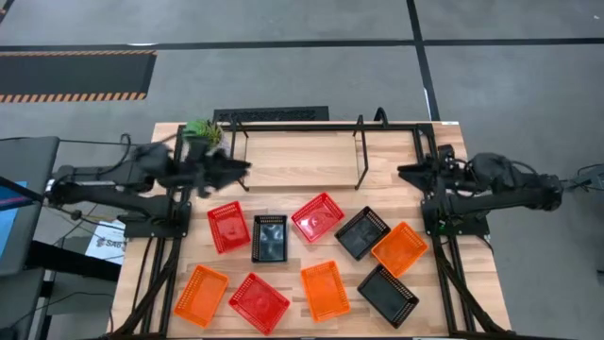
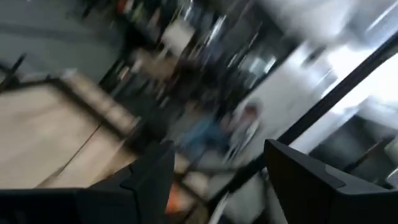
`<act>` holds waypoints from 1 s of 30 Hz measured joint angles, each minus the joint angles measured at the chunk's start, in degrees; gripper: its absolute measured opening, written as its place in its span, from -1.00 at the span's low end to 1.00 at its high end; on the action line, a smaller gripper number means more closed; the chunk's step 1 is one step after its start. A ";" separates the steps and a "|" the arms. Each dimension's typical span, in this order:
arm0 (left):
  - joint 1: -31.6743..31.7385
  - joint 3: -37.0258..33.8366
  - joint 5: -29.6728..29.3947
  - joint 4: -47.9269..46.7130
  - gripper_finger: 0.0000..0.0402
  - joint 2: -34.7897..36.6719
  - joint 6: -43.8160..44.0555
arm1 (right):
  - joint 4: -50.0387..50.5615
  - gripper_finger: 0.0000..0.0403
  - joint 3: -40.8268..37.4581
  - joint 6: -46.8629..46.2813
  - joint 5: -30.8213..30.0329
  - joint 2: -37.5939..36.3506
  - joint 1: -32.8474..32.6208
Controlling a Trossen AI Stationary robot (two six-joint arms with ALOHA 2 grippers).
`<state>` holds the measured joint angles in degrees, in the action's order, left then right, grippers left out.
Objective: Stack baskets on shelf by color
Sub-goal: Put the top right red bin on the shelf
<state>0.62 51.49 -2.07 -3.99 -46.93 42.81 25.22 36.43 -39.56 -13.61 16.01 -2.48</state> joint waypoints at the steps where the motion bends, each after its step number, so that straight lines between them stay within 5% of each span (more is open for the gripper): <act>1: 0.00 3.02 0.14 -4.18 0.17 -2.74 -0.56 | 2.39 -0.08 1.25 -0.85 -0.02 1.15 0.00; 9: 0.02 18.58 -5.12 -24.86 0.17 -21.93 -2.80 | 17.58 -0.12 3.97 -6.43 0.00 6.67 0.00; 23: 1.62 25.72 -5.63 -25.55 0.17 -49.20 0.64 | 28.27 -0.15 3.97 -13.10 0.00 8.72 0.02; 30: 2.73 28.98 -0.27 -26.92 0.17 -60.60 3.41 | 28.36 -0.18 3.97 -13.06 0.00 8.70 0.00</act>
<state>3.36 80.47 -2.35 -30.91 -107.53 46.22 53.58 40.40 -52.62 -13.61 24.71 -2.48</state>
